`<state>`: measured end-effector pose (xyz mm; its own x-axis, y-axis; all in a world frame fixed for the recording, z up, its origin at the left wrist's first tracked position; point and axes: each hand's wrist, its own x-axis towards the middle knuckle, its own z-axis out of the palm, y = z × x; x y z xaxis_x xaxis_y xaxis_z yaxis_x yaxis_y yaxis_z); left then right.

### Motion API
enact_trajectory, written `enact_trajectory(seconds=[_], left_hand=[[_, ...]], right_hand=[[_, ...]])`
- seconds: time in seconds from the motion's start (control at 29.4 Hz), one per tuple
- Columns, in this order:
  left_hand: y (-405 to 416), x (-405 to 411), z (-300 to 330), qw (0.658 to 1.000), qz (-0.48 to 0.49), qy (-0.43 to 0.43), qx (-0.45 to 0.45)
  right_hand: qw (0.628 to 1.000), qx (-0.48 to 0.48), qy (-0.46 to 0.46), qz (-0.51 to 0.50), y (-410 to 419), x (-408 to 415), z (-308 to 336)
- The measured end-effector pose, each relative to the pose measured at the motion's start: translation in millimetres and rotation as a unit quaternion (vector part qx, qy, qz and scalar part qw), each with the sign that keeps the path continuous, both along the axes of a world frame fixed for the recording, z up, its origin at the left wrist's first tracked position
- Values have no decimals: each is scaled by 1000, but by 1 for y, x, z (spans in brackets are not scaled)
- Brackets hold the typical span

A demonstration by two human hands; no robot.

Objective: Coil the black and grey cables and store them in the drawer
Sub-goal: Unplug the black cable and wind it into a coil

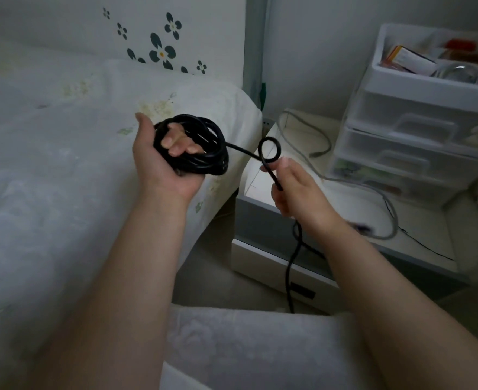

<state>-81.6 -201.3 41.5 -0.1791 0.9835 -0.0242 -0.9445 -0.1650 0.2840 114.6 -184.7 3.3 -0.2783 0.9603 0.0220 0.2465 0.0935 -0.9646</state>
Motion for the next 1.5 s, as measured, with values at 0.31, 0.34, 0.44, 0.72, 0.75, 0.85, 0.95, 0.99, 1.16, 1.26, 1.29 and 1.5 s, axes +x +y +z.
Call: enact_trajectory(seconds=[0.31, 0.34, 0.44, 0.72, 0.75, 0.85, 0.95, 0.99, 1.16, 1.26, 1.29, 1.5], left_hand=[[0, -1, 8, 978, 189, 78, -40], [0, -3, 8, 974, 207, 83, -43], [0, -5, 7, 964, 242, 91, -54], [-2, 1, 12, 934, 289, 202, -57], [-2, 1, 12, 926, 300, 221, -55], [-1, 0, 13, 903, 331, 268, -57], [2, 0, 9, 892, 338, 294, -68], [4, 0, 7, 886, 339, 307, -77], [15, 7, -5, 826, 323, 453, -87], [18, 17, -12, 748, 291, 592, -69], [20, 18, -17, 707, 280, 646, -61], [34, 22, -31, 653, 201, 727, -65]], right_hand=[[983, 13, -164, -88, -10, -20, -11], [984, 25, -159, -79, -13, -21, -10], [965, 79, -248, -43, -19, -22, -13], [923, 74, -372, 70, -32, -41, -13], [933, 71, -341, 87, -36, -43, -10], [956, 79, -257, 116, -47, -45, 0], [948, 117, -261, 140, -52, -45, 2], [944, 126, -268, 144, -52, -45, 2], [944, 107, -282, 137, -47, -42, 8], [962, 64, -234, 123, -40, -37, 12], [971, 32, -205, 117, -37, -34, 13], [978, -88, -84, 168, -22, -11, 16]])
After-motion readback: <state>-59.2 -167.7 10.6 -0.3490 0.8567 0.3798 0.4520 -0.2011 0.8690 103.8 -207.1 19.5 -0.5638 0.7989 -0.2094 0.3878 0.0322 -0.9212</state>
